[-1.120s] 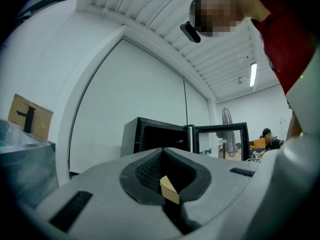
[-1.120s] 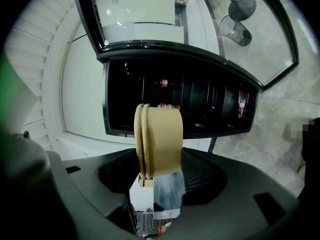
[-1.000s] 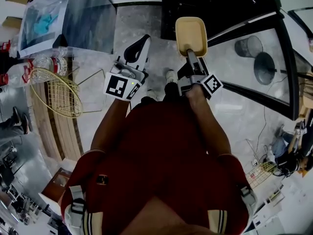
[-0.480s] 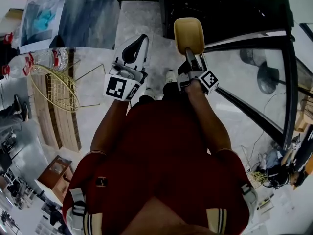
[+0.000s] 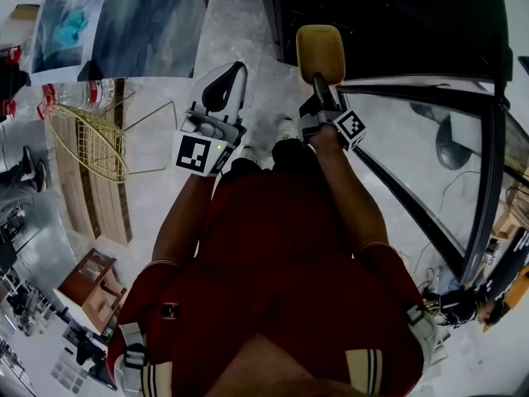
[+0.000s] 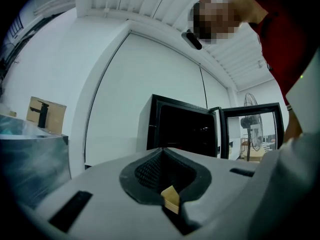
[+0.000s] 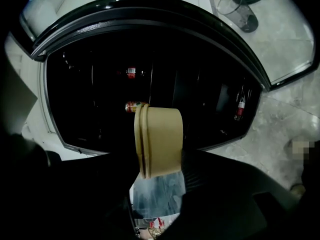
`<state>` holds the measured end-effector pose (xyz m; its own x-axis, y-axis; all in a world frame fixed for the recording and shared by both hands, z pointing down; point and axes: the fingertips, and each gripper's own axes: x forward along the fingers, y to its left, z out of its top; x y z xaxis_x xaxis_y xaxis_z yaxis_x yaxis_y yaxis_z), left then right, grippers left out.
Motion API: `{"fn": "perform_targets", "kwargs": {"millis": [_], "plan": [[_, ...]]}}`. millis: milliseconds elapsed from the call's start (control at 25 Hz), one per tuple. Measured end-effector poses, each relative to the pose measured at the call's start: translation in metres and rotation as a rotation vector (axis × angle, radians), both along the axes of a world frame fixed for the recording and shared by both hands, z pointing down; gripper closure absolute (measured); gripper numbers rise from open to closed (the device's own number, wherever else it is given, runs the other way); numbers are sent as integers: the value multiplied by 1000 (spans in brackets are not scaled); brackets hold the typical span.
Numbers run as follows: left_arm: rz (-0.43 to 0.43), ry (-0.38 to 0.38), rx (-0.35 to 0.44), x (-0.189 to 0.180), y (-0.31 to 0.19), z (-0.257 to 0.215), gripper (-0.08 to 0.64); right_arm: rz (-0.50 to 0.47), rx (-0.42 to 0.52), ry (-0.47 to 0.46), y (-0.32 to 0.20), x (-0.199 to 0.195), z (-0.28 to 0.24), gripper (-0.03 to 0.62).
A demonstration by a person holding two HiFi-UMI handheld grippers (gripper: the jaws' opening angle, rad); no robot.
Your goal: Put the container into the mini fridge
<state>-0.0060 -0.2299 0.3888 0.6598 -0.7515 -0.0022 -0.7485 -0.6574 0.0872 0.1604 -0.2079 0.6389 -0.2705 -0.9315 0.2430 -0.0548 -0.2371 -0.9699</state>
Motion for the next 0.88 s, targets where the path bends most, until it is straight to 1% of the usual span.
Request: {"fn": "perform_targets", "kwargs": {"millis": [120, 400, 520, 880], "plan": [[-17, -4, -2, 0, -8, 5, 554, -6, -2, -21, -17, -1, 11, 351], [-51, -19, -6, -8, -31, 21, 554, -19, -18, -28, -49, -3, 47, 351], [-59, -25, -3, -8, -38, 25, 554, -17, -18, -29, -62, 0, 55, 351], [-76, -27, -7, -11, -52, 44, 554, -7, -26, -37, -85, 4, 80, 351]]}}
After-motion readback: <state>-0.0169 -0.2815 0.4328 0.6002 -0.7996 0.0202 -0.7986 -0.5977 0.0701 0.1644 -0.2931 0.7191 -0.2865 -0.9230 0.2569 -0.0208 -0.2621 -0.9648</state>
